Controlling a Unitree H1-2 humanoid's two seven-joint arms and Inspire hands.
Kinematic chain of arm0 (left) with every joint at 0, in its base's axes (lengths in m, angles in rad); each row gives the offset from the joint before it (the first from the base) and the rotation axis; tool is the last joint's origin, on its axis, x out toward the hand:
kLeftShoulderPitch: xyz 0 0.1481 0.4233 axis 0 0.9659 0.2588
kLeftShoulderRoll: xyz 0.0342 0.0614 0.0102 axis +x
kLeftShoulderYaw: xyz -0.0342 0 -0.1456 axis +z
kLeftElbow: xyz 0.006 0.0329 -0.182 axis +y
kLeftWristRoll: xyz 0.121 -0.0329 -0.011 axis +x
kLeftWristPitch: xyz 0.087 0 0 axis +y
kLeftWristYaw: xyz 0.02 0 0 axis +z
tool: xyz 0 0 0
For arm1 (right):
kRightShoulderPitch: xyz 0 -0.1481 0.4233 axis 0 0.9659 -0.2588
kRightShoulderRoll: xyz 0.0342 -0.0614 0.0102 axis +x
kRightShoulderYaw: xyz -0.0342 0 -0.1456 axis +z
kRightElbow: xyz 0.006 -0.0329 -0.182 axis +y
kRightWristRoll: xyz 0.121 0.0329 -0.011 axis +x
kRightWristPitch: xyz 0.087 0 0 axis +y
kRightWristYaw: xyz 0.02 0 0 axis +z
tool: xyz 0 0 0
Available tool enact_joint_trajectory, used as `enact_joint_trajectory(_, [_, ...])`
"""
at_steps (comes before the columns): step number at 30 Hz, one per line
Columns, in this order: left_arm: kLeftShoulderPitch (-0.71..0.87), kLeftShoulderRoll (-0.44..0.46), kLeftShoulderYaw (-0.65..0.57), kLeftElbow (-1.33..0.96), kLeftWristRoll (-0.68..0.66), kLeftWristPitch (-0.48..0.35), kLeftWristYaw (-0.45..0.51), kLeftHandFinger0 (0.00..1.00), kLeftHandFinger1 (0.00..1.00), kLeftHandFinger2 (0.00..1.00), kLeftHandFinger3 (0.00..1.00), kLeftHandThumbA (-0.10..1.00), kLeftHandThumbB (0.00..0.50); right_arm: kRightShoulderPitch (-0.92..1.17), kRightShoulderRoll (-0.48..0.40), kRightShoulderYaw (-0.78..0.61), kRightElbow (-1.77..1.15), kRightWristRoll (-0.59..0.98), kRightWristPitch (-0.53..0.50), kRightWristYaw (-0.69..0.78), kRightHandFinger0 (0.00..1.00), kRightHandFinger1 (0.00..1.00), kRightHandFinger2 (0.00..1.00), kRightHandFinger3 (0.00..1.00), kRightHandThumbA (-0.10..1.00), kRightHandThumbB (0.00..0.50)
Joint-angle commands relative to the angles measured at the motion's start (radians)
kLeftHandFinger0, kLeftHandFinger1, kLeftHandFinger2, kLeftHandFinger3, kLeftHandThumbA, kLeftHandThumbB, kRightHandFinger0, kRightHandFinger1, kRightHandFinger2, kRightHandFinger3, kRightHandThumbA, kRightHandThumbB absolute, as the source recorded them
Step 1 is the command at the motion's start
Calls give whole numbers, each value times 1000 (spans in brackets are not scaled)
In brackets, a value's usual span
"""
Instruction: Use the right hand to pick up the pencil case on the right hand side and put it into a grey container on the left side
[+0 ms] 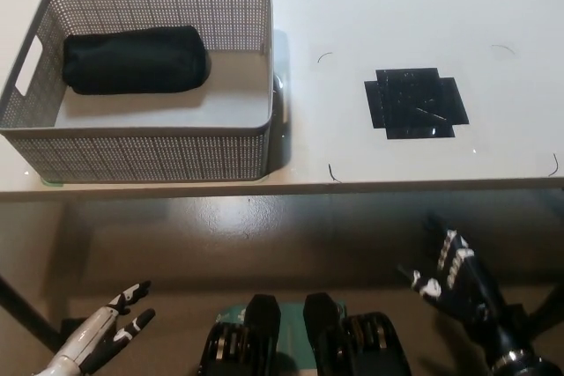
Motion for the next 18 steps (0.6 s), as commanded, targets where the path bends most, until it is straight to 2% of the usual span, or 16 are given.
enact_joint_trajectory(1, [-24, 26, 19, -5, -32, -4, 3, 1000, 1000, 1000, 1000, 1000, 424, -7, -14, -20, 58, 120, -88, 86, 1000, 1000, 1000, 1000, 1000, 293])
enact_joint_trajectory(6, [-47, 21, 17, 16, -31, -6, 9, 1000, 1000, 1000, 1000, 1000, 451, -26, -29, -15, 169, 129, -124, 119, 1000, 1000, 1000, 1000, 1000, 274])
enact_joint_trajectory(12, [-51, 20, 21, 8, -30, 6, 15, 1000, 1000, 1000, 1000, 1000, 434, -57, -24, 2, 247, 109, -140, 125, 1000, 1000, 1000, 1000, 1000, 219])
enact_joint_trajectory(14, [-51, 20, 22, 8, -29, 6, 16, 1000, 1000, 1000, 1000, 1000, 444, -64, -22, 0, 268, 121, -143, 139, 1000, 1000, 1000, 1000, 1000, 214])
enact_joint_trajectory(16, [-60, 23, 21, 18, -30, -13, 19, 1000, 1000, 1000, 1000, 1000, 456, -72, -20, 2, 275, 109, -144, 123, 1000, 1000, 1000, 1000, 1000, 234])
enact_joint_trajectory(18, [-65, 24, 22, 27, -36, -22, 15, 1000, 1000, 1000, 1000, 1000, 462, -76, -20, 2, 275, 111, -146, 121, 1000, 1000, 1000, 1000, 1000, 223])
